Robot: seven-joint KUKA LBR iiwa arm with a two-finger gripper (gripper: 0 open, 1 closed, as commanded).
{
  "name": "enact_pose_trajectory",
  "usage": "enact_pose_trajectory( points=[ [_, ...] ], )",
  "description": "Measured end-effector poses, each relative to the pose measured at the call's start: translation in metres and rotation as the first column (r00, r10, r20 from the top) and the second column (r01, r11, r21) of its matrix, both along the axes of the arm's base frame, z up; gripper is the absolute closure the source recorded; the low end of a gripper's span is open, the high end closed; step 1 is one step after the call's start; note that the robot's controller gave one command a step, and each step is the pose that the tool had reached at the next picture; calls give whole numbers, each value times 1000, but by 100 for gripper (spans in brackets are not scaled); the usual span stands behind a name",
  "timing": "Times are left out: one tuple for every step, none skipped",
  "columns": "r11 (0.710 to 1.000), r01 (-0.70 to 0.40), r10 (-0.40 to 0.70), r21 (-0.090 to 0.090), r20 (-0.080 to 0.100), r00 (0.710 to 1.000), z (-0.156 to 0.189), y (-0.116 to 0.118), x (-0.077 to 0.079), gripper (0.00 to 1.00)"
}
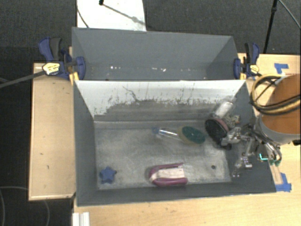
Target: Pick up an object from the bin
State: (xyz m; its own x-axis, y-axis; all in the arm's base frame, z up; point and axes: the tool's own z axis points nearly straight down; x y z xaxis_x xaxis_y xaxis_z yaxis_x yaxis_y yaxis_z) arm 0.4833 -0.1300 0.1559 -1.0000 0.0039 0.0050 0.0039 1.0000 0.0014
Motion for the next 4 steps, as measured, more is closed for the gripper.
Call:
enact_pose_trajectory(
  points=[
    [987,159,-159,3,11,987,-41,27,87,0],
    [1000,2,-2,-1,12,1000,-83,66,109,0],
    [1000,1,-1,-4,19,1000,-81,64,110,100],
    [999,-31,31,-7,19,999,-81,76,113,100]
  ],
)
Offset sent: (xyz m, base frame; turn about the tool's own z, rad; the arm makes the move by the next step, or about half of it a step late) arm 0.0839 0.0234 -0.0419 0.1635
